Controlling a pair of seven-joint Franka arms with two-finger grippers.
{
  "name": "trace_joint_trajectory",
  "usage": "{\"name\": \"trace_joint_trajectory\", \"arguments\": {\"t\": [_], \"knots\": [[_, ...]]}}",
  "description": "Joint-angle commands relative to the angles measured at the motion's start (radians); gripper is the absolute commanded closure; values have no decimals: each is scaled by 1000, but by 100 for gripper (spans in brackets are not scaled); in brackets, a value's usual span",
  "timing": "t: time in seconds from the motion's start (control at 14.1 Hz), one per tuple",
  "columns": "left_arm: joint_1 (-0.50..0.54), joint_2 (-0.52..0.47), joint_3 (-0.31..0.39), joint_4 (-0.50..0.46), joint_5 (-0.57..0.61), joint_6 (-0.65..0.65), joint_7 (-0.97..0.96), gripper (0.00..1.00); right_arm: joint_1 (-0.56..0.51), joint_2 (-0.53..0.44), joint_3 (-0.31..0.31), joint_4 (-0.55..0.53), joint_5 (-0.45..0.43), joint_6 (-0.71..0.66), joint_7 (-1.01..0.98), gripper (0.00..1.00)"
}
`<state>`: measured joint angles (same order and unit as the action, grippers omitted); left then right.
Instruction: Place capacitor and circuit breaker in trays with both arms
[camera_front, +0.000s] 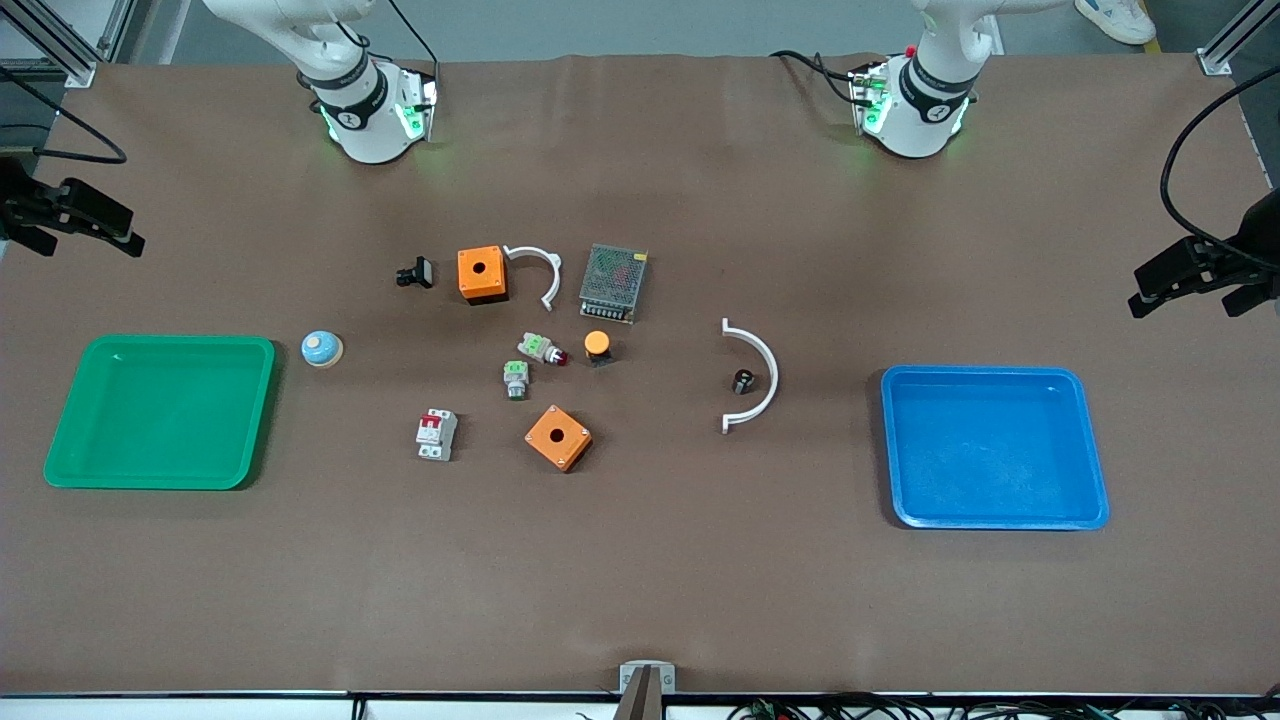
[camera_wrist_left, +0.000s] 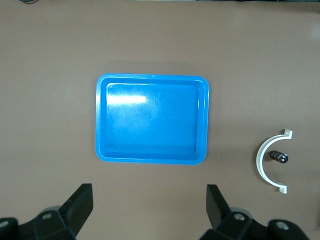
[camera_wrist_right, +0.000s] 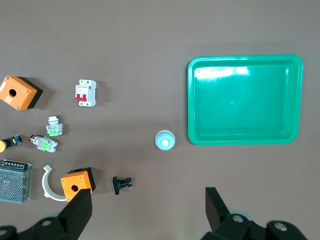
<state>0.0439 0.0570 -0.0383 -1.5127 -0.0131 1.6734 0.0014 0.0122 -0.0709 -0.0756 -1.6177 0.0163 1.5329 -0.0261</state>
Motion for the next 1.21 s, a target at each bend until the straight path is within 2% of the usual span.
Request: {"name": "trace_joint_trajectory", "arguments": {"t": [0.0,0.28,0.57,0.71,1.14], "knots": [[-2,-9,0,8,1,-18,2,0,-1,-24,7,-22,-7,0,18,0],[5,9,0,-3,-11,-21,8,0,-1,-23,7,-22,-7,-2,15,0],[-30,105,-28,-6,-45,-57,-4,0,-3,-20,7,-8,-7,-28,20,0],[-90,183,-61,-6,-64,-48,-146,0,-3,-12,5,18,-6,-28,21,0],[-275,326,-61,-4,-62,90,-432,0,-3,66,5,59,-13,4,3,0]]}}
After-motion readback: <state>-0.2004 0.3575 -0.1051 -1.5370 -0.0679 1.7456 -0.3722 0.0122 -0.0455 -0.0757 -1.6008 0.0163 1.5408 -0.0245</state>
